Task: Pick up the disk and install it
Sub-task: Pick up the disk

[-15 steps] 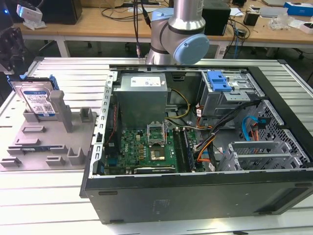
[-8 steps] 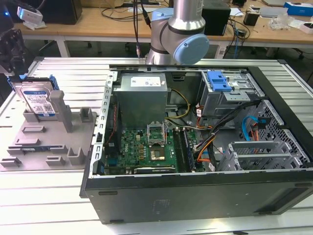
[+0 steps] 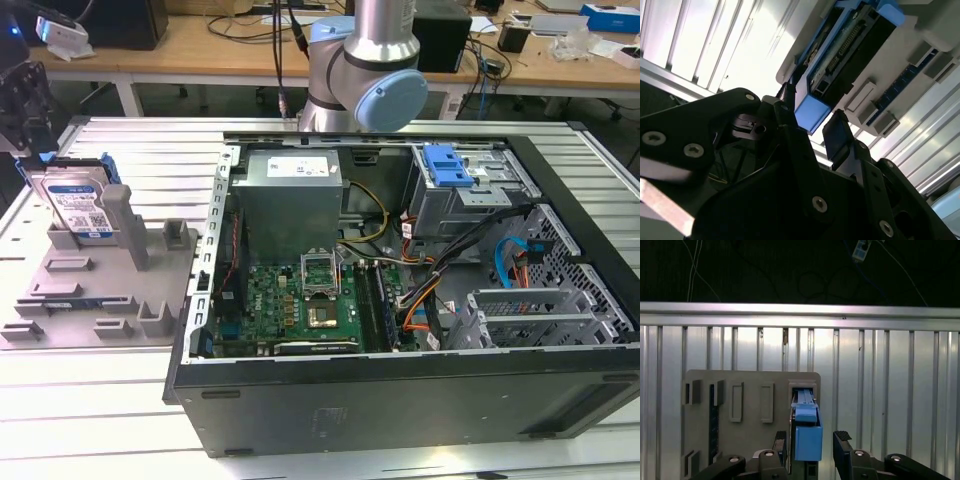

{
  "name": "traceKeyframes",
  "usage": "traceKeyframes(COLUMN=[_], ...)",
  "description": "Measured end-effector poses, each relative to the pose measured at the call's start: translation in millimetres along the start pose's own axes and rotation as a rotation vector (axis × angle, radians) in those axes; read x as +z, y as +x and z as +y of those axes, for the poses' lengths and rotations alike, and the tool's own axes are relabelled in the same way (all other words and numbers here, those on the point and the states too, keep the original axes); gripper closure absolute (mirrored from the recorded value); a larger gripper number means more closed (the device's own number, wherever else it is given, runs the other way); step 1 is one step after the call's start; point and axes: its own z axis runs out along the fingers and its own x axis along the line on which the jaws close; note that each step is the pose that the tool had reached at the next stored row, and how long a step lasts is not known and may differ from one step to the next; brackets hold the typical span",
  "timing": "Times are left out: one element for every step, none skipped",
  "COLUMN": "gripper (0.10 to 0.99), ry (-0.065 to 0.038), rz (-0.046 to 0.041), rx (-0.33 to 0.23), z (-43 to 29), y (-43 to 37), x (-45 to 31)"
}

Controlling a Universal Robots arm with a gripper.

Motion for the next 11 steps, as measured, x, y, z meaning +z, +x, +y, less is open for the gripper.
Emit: traceKeyframes(gripper=[0.588, 0.588, 0.588, 0.588, 0.588, 0.588, 0.588, 0.588, 0.588, 0.588, 0.588], ry=[0.000, 0.000, 0.000, 0.000, 0.000, 0.000, 0.000, 0.000, 0.000, 0.000, 0.000], rz=[0.0000, 0.0000, -0.0001, 0.0000, 0.0000, 0.0000, 0.0000, 0.0000, 0.0000, -0.0001, 0.0000], rx=[0.000, 0.000, 0.000, 0.000, 0.000, 0.000, 0.000, 0.000, 0.000, 0.000, 0.000], z=[0.0, 0.0, 0.0, 0.0, 0.0, 0.0, 0.0, 0.0, 0.0, 0.0, 0.0], y=[0.1, 0.1, 0.2, 0.3, 0.3, 0.3, 0.4, 0.6, 0.9, 1.2, 1.5], x=[0.6, 1.0, 1.4, 2.0, 2.3, 2.7, 3.2, 3.5, 4.0, 4.4, 4.7])
